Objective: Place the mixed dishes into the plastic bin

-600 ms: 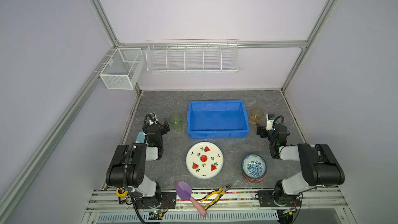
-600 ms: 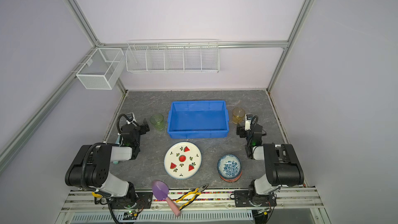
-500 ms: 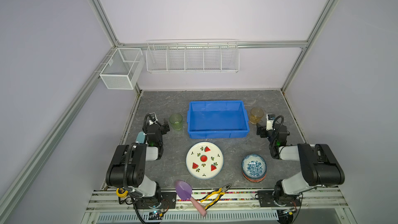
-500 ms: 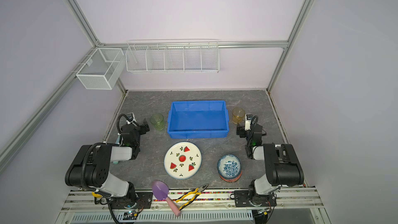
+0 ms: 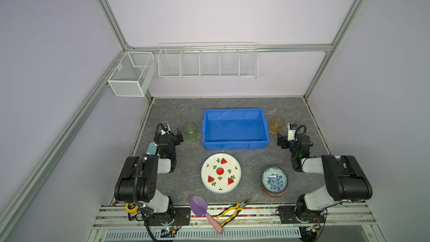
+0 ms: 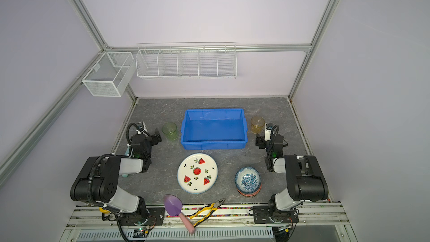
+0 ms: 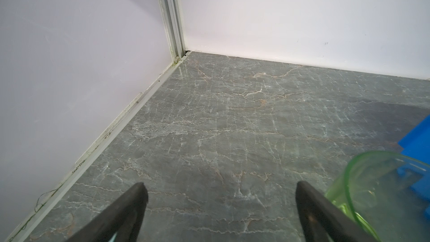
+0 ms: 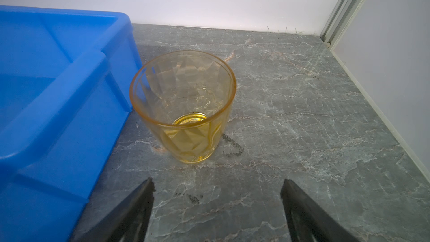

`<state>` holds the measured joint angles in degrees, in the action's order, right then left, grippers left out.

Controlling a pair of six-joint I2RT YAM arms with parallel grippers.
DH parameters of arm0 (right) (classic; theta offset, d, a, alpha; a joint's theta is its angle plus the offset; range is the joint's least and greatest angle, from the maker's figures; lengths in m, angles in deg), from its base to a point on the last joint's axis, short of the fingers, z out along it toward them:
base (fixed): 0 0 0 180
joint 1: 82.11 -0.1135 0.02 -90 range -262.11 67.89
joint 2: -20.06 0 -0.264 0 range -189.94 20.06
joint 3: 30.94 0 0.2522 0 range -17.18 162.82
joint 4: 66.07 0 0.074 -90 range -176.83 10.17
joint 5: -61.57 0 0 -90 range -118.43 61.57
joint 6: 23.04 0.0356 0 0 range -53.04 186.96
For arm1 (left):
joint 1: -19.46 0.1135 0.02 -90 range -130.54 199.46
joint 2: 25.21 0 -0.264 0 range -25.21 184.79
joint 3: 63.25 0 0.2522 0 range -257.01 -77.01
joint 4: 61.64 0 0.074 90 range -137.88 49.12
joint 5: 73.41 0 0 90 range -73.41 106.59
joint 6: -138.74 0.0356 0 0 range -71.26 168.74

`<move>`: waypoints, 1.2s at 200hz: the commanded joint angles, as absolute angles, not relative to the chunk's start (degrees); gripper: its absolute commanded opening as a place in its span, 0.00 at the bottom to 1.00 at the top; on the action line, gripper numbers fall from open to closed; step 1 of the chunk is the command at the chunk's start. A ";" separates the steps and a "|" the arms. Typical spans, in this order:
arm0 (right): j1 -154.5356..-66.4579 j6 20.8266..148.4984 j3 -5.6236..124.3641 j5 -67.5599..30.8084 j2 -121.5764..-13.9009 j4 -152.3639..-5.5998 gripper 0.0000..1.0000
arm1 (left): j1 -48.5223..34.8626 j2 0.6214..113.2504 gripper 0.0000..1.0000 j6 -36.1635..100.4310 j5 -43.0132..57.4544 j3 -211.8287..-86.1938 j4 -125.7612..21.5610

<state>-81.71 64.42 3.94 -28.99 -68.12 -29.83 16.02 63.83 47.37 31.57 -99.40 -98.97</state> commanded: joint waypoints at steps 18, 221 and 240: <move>-81.31 64.41 4.61 -28.64 -67.71 -29.60 0.88 | 15.81 63.74 0.99 47.75 31.13 -99.60 -99.65; -81.22 64.39 4.27 -28.42 -67.61 -28.92 0.88 | 15.50 27.51 0.99 37.79 34.31 -103.88 -67.67; -81.07 63.66 4.18 -26.66 -66.77 -29.25 0.88 | 15.51 21.36 0.99 33.70 35.21 -107.62 -57.24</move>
<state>-81.45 64.37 3.94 -28.50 -68.12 -29.83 15.65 27.33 40.69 33.59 -102.77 -74.03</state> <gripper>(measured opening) 0.883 0.992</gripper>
